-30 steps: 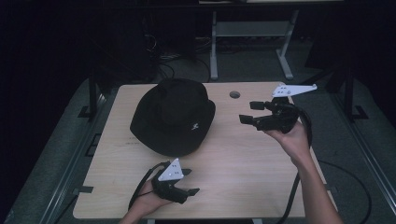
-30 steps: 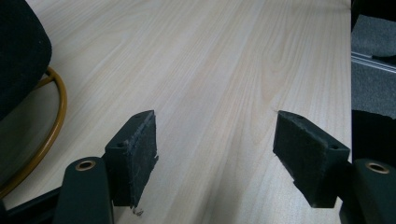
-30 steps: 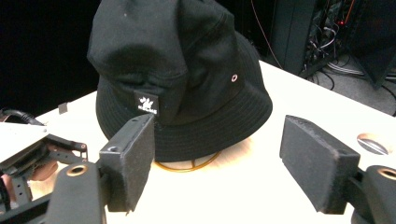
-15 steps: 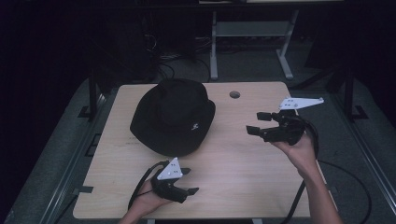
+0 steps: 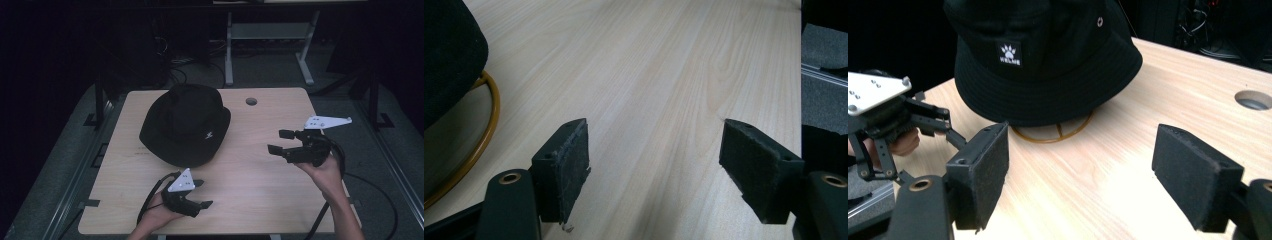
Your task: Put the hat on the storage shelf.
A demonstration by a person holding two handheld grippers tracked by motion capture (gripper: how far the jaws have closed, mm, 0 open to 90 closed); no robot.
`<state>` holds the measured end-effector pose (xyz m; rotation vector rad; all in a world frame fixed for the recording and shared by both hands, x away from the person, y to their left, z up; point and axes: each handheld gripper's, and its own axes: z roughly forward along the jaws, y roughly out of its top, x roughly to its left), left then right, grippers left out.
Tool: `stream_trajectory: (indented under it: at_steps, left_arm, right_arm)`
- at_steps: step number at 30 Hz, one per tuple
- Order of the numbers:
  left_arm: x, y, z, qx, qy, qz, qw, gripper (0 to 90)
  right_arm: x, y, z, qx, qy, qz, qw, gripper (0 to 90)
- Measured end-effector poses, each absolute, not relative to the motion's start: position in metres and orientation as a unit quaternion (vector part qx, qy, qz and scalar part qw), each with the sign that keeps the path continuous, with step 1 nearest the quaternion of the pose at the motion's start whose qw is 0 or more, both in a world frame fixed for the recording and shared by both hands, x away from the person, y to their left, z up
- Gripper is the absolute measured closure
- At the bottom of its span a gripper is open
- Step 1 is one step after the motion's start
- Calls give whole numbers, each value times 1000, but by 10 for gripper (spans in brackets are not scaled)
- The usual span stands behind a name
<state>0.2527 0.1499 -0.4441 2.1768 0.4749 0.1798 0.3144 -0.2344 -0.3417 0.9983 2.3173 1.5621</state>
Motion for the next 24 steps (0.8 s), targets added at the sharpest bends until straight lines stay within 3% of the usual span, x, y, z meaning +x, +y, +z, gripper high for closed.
stream_trajectory:
  at_steps: [24]
  left_arm:
    - [253,151,-445,878,193,68,434,272]
  right_arm:
    - [288,-263,-388,364,770,518,74,219]
